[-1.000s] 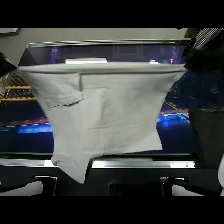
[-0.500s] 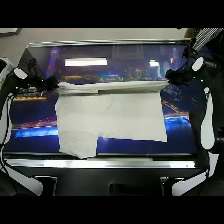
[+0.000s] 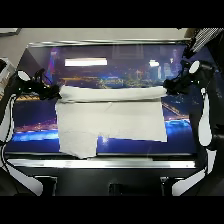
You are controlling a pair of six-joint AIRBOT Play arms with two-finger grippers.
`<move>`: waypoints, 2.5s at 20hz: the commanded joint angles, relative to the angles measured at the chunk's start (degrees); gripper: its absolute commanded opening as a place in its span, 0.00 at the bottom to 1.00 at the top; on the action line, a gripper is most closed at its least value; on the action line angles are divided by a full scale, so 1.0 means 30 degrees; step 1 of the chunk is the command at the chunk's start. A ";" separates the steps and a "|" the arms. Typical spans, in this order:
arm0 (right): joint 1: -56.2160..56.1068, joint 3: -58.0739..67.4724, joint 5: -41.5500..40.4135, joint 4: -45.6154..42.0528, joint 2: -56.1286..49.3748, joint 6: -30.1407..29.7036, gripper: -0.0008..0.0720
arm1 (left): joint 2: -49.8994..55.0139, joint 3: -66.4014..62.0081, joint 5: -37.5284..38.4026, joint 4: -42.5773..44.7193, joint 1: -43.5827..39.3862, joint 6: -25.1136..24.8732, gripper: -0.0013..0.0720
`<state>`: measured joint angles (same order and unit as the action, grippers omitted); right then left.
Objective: Fold the clothes and pants, and hang the long-sleeved shirts on hangers.
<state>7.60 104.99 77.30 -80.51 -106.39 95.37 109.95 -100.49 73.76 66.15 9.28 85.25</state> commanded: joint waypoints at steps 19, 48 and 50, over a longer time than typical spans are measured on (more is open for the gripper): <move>-0.0634 -0.0007 0.6084 -0.3410 -0.0918 -0.0539 0.60 | 0.0255 -0.1625 0.3650 0.0605 0.1472 -0.0495 0.56; 0.5814 -1.5052 0.2259 0.5705 1.5045 -0.3497 0.58 | -1.5052 2.6075 -0.2229 -0.6288 0.6280 -0.4437 0.54; 0.5814 -1.5052 0.2273 0.5712 1.5402 -0.3388 0.58 | -1.5052 2.6075 -0.2477 -0.6288 0.5690 -0.4444 0.40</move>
<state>25.02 59.88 84.16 -63.55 -62.11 84.66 64.75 -22.50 68.34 47.48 28.03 72.20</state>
